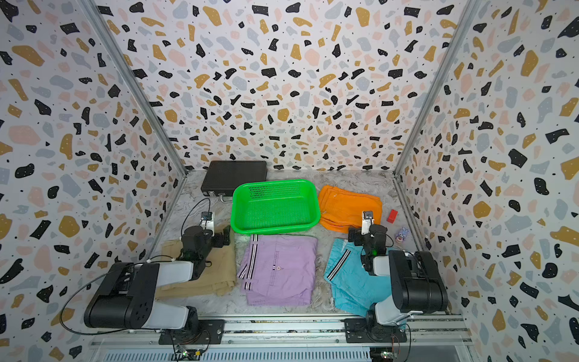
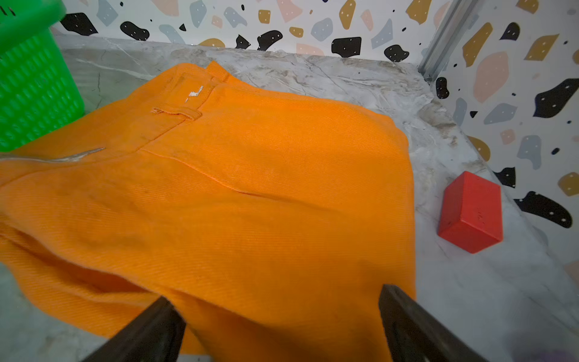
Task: Put the folded long pants in the basket
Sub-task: Pick up the long pant at the center of the board.
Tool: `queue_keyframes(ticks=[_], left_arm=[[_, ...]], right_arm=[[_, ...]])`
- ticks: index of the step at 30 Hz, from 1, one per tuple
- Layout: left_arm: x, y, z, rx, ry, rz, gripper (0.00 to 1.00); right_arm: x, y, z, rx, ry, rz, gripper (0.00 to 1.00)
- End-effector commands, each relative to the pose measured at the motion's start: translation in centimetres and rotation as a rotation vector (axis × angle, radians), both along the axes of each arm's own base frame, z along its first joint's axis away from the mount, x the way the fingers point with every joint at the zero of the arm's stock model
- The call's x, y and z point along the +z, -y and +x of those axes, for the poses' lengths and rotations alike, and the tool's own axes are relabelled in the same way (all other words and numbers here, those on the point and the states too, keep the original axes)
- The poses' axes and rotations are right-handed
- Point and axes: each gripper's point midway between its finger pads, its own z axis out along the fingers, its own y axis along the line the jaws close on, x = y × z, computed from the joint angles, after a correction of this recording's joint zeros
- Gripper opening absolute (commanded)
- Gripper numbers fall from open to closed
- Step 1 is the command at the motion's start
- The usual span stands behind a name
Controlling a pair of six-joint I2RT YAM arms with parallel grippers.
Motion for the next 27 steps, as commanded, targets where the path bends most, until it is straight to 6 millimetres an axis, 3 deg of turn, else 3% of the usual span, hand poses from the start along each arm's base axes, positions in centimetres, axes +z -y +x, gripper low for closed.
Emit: queue_keyframes(ticks=[1, 27], left_arm=[[1.74, 0.23, 0.85, -0.012, 0.055, 0.005, 1.0], [1.73, 0.3, 0.84, -0.008, 0.053, 0.016, 1.0]], right_arm=[[1.37, 0.4, 0.77, -0.021, 0.044, 0.0, 1.0], [1.42, 0.58, 0.61, -0.026, 0.051, 0.007, 1.0]])
